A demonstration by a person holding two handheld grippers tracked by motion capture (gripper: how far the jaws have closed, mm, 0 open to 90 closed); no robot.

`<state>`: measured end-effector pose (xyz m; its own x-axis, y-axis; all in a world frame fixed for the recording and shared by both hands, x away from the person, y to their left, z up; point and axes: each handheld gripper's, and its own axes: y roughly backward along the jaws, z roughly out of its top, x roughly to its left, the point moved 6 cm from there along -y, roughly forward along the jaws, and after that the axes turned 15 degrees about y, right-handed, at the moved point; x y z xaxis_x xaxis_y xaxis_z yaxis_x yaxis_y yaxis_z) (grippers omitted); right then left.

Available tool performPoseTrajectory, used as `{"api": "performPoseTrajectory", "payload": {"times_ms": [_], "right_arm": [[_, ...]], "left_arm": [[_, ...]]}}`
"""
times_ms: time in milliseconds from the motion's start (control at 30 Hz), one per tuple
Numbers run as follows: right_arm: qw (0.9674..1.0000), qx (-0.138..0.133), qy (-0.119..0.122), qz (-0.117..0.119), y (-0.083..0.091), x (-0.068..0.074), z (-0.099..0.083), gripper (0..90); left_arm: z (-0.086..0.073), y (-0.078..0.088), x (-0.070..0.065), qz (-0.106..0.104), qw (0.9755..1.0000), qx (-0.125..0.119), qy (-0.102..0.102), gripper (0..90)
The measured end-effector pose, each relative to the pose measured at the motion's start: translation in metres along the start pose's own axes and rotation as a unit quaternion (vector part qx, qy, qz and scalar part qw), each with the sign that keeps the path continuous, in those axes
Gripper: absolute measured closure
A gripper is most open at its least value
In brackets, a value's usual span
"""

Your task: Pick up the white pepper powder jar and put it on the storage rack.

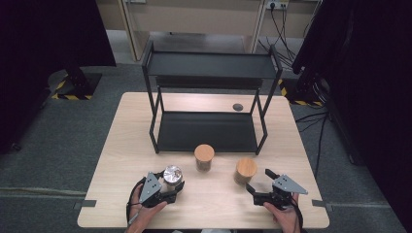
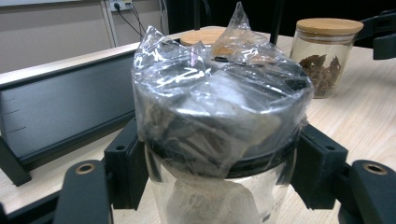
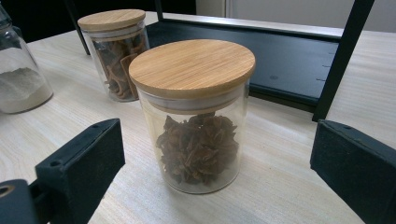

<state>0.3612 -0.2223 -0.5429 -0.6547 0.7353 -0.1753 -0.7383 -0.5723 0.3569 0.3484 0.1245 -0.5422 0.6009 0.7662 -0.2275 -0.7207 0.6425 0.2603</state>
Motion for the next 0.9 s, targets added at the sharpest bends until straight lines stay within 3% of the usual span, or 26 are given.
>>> {"api": "performPoseTrajectory", "payload": {"times_ms": [267,400,900], "right_arm": [[1.0000,0.000,0.000,0.000,0.0000,0.0001,0.0000,3.2],[1.0000,-0.001,0.000,0.000,0.0001,0.0000,0.0000,3.2],[1.0000,-0.004,0.001,0.000,0.0002,0.0002,0.0004,3.1]], "left_arm": [[0.0035,0.0026,0.0017,0.004,1.0000,-0.006,0.003,31.1],[0.0045,0.0034,0.0027,0.006,0.9998,-0.006,0.016,31.0],[0.0087,0.0031,-0.0009,0.007,0.9997,-0.011,0.019,31.0]]}}
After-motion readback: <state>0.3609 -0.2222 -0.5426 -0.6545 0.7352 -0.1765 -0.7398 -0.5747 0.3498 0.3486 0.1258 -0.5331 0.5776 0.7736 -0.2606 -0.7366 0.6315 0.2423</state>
